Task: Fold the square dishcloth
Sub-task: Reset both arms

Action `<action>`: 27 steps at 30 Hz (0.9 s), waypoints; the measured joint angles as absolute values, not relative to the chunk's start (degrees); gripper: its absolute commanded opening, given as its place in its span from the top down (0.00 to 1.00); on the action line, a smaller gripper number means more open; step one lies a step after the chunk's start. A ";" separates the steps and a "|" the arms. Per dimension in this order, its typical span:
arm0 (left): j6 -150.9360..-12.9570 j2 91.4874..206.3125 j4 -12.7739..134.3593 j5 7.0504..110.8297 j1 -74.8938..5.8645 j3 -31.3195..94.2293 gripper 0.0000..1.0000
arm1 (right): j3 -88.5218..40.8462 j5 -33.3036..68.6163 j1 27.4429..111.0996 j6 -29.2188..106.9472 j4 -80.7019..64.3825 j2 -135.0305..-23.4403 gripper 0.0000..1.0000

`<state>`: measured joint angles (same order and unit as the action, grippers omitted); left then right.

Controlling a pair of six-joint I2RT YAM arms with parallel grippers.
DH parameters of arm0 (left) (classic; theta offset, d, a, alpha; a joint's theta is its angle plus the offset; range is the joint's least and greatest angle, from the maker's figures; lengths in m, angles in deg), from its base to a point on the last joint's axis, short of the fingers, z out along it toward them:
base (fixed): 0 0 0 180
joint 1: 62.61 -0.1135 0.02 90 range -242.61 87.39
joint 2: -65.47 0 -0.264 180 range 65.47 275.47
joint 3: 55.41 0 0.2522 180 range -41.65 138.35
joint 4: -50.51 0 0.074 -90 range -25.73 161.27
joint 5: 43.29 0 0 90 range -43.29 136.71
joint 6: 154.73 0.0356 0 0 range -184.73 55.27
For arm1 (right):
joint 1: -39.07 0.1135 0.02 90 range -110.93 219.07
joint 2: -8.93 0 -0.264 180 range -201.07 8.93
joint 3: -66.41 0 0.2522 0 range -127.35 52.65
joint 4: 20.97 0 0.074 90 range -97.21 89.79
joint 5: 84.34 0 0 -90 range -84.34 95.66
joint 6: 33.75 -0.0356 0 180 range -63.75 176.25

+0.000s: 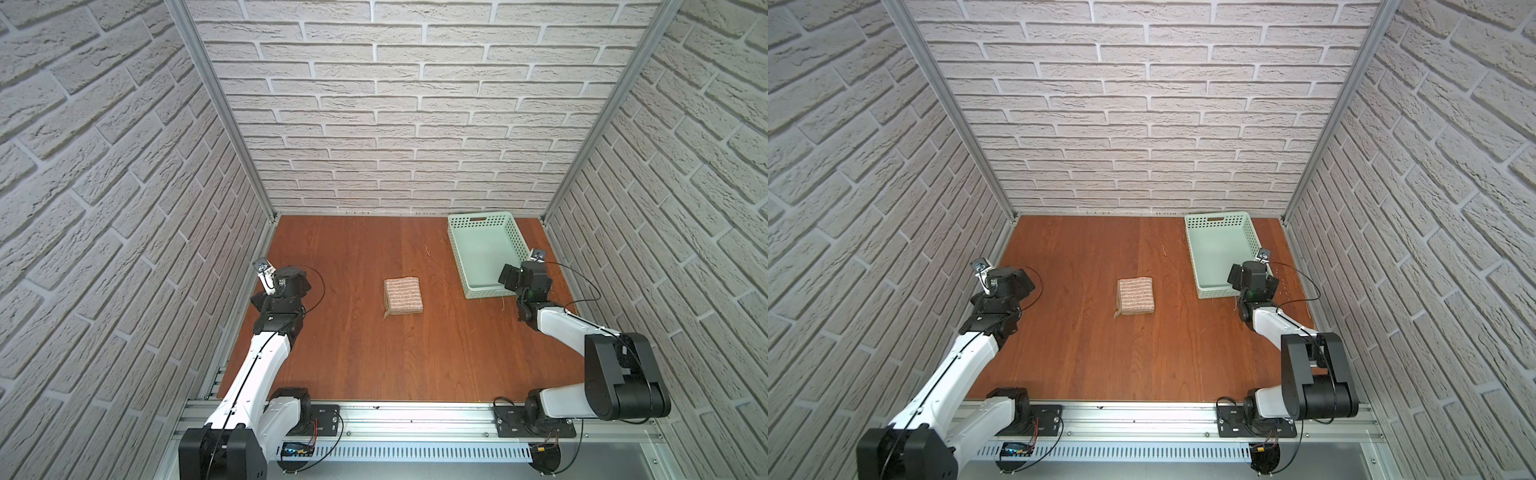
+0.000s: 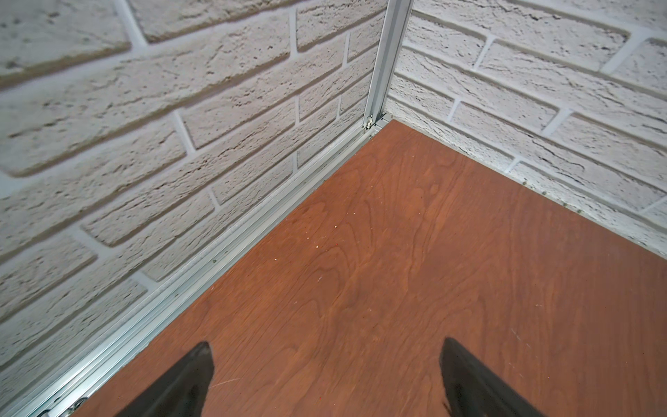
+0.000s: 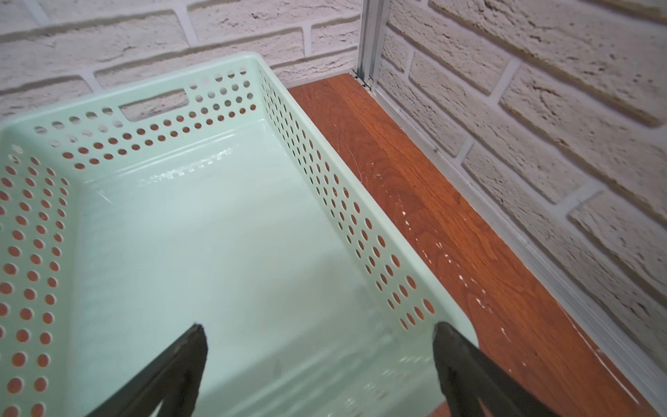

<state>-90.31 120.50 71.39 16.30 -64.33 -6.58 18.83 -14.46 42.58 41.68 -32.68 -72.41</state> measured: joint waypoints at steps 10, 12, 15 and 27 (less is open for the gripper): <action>-86.73 121.41 65.62 22.57 -65.29 -8.15 0.02 | 18.87 -5.00 41.66 43.89 -45.29 -80.91 0.01; -86.55 121.96 65.14 23.33 -65.31 -8.37 0.02 | 18.87 -4.10 41.66 44.74 -47.41 -82.82 0.01; -86.31 122.90 64.13 24.01 -65.33 -8.55 0.02 | 18.81 -2.46 41.59 45.51 -49.34 -83.58 0.01; -83.47 132.60 50.91 26.33 -65.53 -12.55 0.02 | 16.80 1.80 41.53 46.56 -47.92 -84.72 0.01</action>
